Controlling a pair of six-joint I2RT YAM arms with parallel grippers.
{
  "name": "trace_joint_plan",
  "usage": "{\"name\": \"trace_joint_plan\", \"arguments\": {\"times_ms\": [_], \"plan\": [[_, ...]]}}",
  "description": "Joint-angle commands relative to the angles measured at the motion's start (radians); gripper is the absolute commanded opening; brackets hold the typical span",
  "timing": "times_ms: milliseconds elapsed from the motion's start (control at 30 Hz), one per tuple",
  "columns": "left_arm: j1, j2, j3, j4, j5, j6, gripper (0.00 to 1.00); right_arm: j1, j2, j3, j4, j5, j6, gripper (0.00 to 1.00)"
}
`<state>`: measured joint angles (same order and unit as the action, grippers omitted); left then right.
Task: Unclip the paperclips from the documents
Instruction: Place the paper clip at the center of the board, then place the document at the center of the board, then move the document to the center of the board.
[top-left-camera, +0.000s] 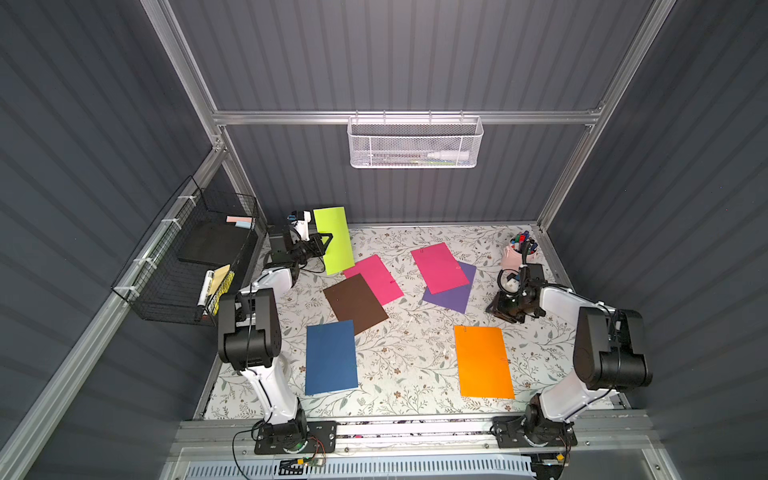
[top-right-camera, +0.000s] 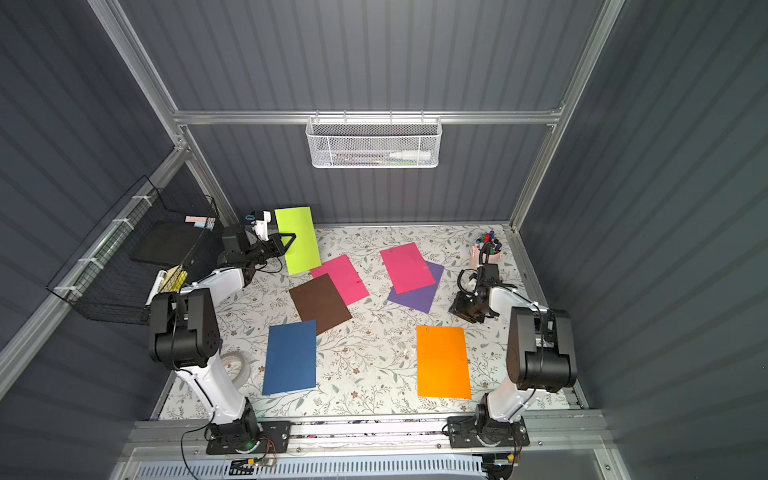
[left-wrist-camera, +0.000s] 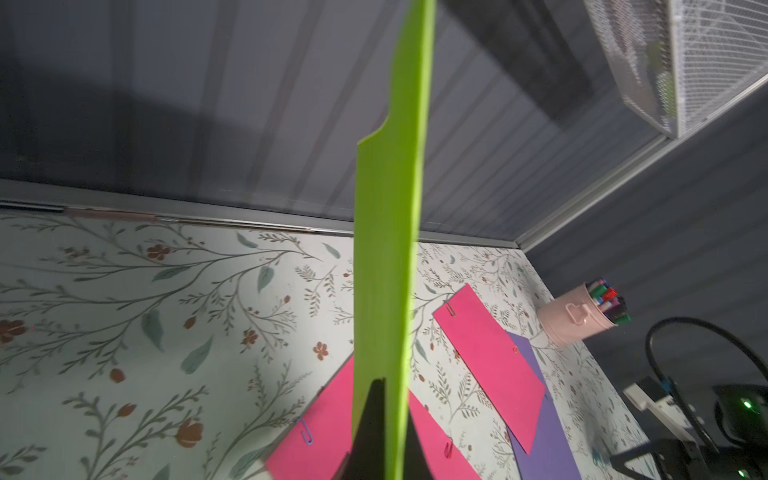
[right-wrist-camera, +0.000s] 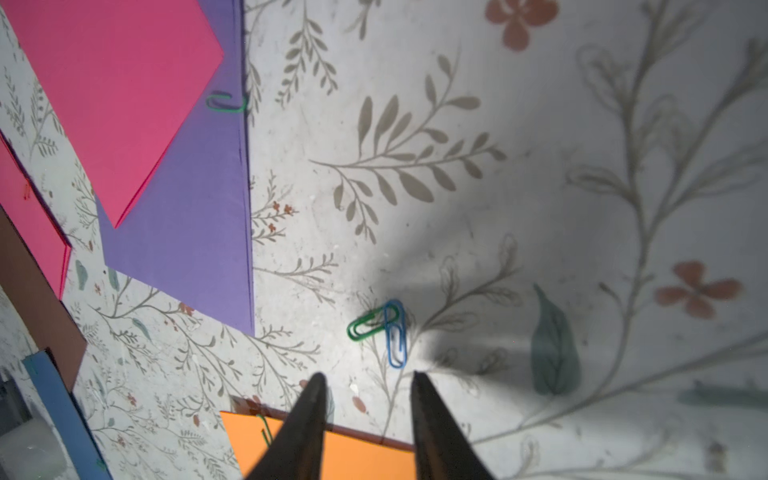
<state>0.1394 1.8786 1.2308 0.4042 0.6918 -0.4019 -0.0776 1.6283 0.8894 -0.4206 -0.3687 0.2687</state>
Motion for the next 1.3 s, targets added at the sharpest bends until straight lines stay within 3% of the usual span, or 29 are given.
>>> {"name": "trace_joint_plan", "arguments": {"times_ms": [0,433,467,533,567,600,700,933,1133,1267], "plan": [[0.028,0.026,0.050,0.022,-0.070,-0.020,0.00,0.000,-0.041,0.031,-0.064,0.033,0.003,0.49],[0.146,0.156,0.029,-0.077,-0.327,-0.088,0.00,0.049,-0.116,0.084,-0.167,0.022,-0.045,0.59],[0.151,0.157,0.023,-0.080,-0.346,-0.096,0.07,0.055,-0.118,0.089,-0.173,0.019,-0.046,0.60],[0.155,0.152,0.013,-0.101,-0.411,-0.111,0.53,0.077,-0.122,0.103,-0.183,0.013,-0.053,0.61],[0.155,0.144,0.010,-0.112,-0.447,-0.112,0.70,0.087,-0.122,0.109,-0.187,0.014,-0.056,0.62],[0.155,0.133,0.008,-0.125,-0.485,-0.116,0.81,0.101,-0.121,0.116,-0.191,0.014,-0.058,0.63],[0.155,0.092,0.003,-0.140,-0.605,-0.121,0.99,0.160,-0.106,0.136,-0.183,0.004,-0.068,0.63],[0.094,0.000,-0.005,-0.226,-0.719,-0.074,1.00,0.279,-0.057,0.147,-0.228,0.041,-0.001,0.64],[-0.015,-0.080,-0.068,-0.252,-0.705,-0.043,0.99,0.383,-0.214,-0.018,-0.270,0.217,0.141,0.67],[-0.090,-0.157,-0.116,-0.250,-0.693,-0.037,0.99,0.423,-0.301,-0.116,-0.275,0.252,0.225,0.70]]}}
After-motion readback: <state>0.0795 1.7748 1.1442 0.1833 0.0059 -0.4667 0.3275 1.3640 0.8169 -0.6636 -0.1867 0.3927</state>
